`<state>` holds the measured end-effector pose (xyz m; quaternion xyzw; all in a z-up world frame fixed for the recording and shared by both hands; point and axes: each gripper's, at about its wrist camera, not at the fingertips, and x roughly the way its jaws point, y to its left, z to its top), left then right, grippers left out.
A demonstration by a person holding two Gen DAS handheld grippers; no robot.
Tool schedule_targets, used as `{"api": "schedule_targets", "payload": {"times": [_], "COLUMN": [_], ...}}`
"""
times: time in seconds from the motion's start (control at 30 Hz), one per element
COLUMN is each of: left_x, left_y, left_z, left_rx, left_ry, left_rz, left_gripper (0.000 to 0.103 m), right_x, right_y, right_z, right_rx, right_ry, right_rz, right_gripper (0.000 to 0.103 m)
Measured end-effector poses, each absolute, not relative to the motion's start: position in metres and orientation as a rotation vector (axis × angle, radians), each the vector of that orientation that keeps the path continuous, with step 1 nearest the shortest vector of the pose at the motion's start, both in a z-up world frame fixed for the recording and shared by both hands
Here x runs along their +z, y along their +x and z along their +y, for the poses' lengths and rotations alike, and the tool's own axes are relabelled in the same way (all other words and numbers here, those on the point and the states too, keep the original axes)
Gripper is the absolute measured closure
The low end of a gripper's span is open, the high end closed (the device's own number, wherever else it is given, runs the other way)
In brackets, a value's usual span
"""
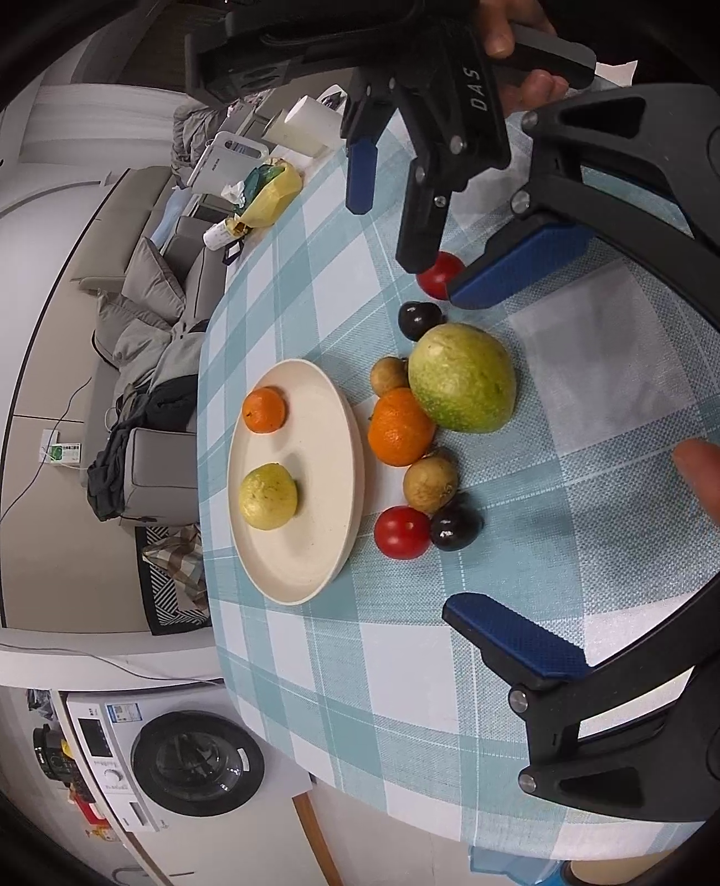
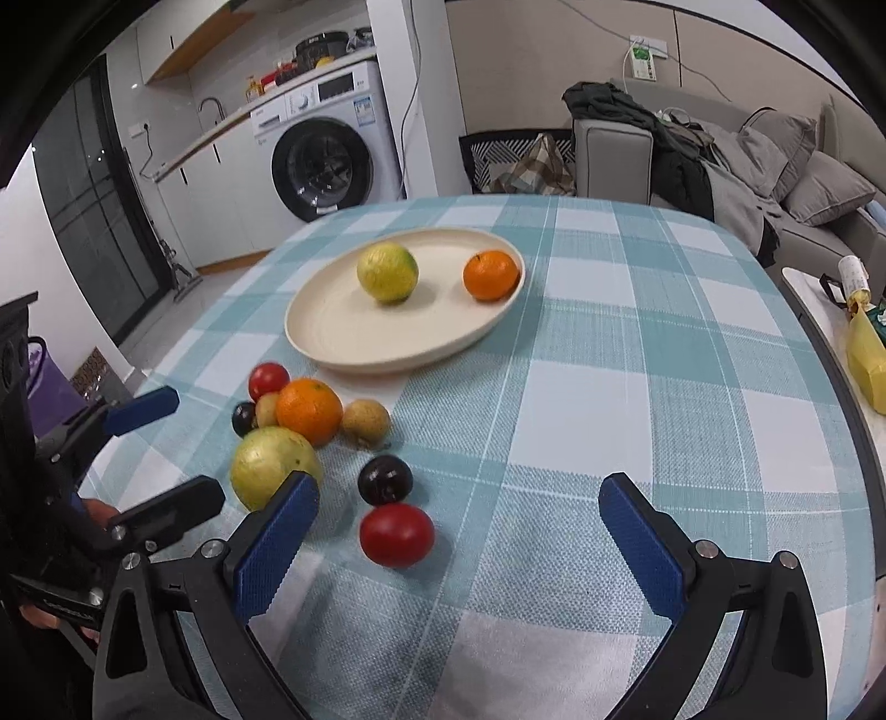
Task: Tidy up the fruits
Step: 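Withdraw both tools from the plate back over the fruits, then grasp the large green citrus with the left tool while the right tool grasps the red tomato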
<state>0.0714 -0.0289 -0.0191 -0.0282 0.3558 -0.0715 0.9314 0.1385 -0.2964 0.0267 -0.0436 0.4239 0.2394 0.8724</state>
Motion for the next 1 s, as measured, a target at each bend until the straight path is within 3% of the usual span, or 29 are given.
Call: {"api": "schedule_targets", "payload": {"times": [0.2, 0.27, 0.37, 0.5, 0.67, 0.73, 1.0], "left_x": [-0.027, -0.028, -0.029, -0.03, -0.031, -0.031, -0.035], "left_y": [0.077, 0.078, 0.078, 0.078, 0.078, 0.077, 0.078], "left_z": [-0.027, -0.026, -0.027, -0.026, -0.026, -0.026, -0.03], "left_rx": [-0.151, -0.153, -0.154, -0.161, -0.162, -0.165, -0.18], "left_ry": [-0.068, -0.07, -0.066, -0.068, -0.071, -0.074, -0.068], "left_rz": [0.753, 0.753, 0.756, 0.756, 0.758, 0.757, 0.769], "left_gripper": [0.001, 0.001, 0.001, 0.001, 0.001, 0.001, 0.001], "right_x": [0.013, 0.01, 0.005, 0.002, 0.002, 0.002, 0.003], "right_y": [0.14, 0.138, 0.136, 0.132, 0.126, 0.124, 0.121], "right_z": [-0.298, -0.295, -0.291, -0.287, -0.28, -0.278, -0.274], "right_rx": [0.53, 0.556, 0.575, 0.599, 0.631, 0.641, 0.656], "right_ry": [-0.102, -0.118, -0.137, -0.148, -0.173, -0.181, -0.212], "right_rz": [0.958, 0.971, 0.983, 0.986, 0.976, 0.972, 0.964], "right_gripper": [0.001, 0.006, 0.021, 0.023, 0.035, 0.049, 0.059]}}
